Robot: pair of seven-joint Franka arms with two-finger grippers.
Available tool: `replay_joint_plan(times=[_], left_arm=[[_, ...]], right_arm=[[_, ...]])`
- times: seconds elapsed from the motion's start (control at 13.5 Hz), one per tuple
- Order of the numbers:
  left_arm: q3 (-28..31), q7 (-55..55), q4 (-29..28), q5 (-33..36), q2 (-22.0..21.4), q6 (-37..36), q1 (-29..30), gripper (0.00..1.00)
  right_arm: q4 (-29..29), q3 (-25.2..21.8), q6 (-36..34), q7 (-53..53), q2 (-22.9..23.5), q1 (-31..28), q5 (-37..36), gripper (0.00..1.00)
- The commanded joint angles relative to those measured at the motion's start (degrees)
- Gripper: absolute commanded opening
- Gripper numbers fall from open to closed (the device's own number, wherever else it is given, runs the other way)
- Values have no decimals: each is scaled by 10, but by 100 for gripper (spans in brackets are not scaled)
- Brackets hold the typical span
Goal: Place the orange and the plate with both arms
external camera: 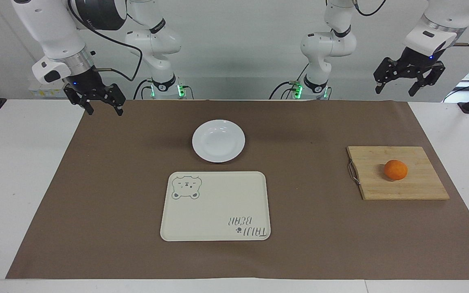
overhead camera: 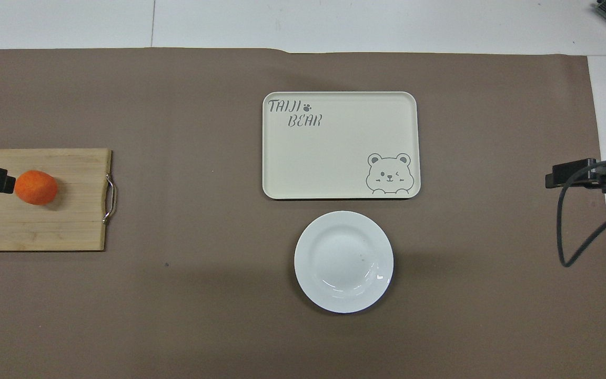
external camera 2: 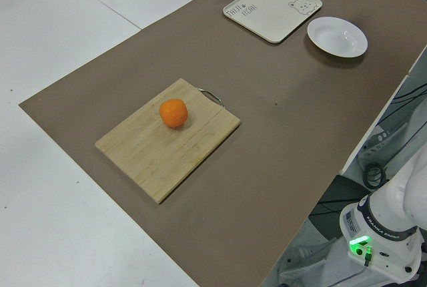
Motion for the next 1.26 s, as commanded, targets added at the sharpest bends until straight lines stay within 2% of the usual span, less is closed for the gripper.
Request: replay_joint_plan(times=[0.0,0.59,0.74,1.04,1.19], left_arm=[[2,2,-20,-4,-13,7,4,100],[7,4,-23,-4,-12,33,5,100],[7,8,-40,-4,-10,48,21,100],[7,53,-117,-4,-2,154,60,100],[7,73,-172,-4,10,238,81,100]], right_arm=[[4,1,-6,-7,0,-1,-7,100],[4,1,-6,-7,0,-1,-7,100],[4,1,-6,-7,0,-1,-7,100],[4,1,-6,-7,0,-1,-7,100],[4,1,-6,-7,0,-1,-7,100]])
